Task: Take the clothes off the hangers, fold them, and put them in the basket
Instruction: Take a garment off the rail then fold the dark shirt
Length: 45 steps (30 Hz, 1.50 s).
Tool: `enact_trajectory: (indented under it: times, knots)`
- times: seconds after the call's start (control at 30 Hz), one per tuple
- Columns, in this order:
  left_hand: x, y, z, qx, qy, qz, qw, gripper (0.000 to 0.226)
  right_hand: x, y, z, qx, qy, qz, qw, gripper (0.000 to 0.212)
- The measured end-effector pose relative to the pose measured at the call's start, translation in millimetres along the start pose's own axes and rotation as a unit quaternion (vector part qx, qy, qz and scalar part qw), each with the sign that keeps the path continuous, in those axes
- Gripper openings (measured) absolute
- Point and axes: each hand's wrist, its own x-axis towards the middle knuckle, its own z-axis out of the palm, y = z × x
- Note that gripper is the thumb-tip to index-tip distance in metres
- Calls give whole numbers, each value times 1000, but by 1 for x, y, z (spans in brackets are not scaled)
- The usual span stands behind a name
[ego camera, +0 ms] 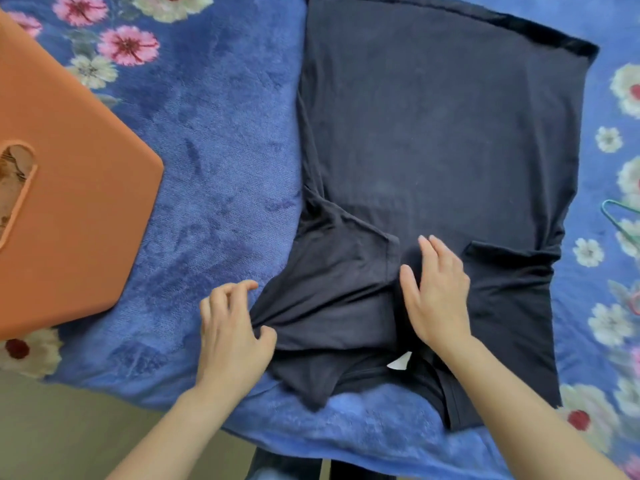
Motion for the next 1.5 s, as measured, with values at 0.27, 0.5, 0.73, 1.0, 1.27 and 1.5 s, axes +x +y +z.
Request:
enact_trajectory:
  times: [0.27, 0.5, 0.73, 1.0, 1.27, 1.5]
  knots:
    - [-26, 50, 65, 136, -72, 369, 917, 58, -31, -22, -7, 349, -111, 257, 894, 27]
    - [-8, 62, 73, 39, -90, 369, 924, 30, 26, -35, -14, 379, -143, 226, 886, 36]
    - [-27, 47, 67, 80, -140, 353, 921, 31, 52, -30, -10, 321, -92, 128, 934, 7]
    - [-15, 65, 73, 139, -44, 219, 965, 58, -21, 52, -16, 30, 57, -83, 994, 54]
    - [-29, 43, 60, 244, -210, 311, 894, 78, -136, 164, -47, -137, -142, -177, 964, 74]
    - [-38, -9, 34, 383, -161, 392, 821, 95, -127, 172, -33, -200, -176, -197, 944, 111]
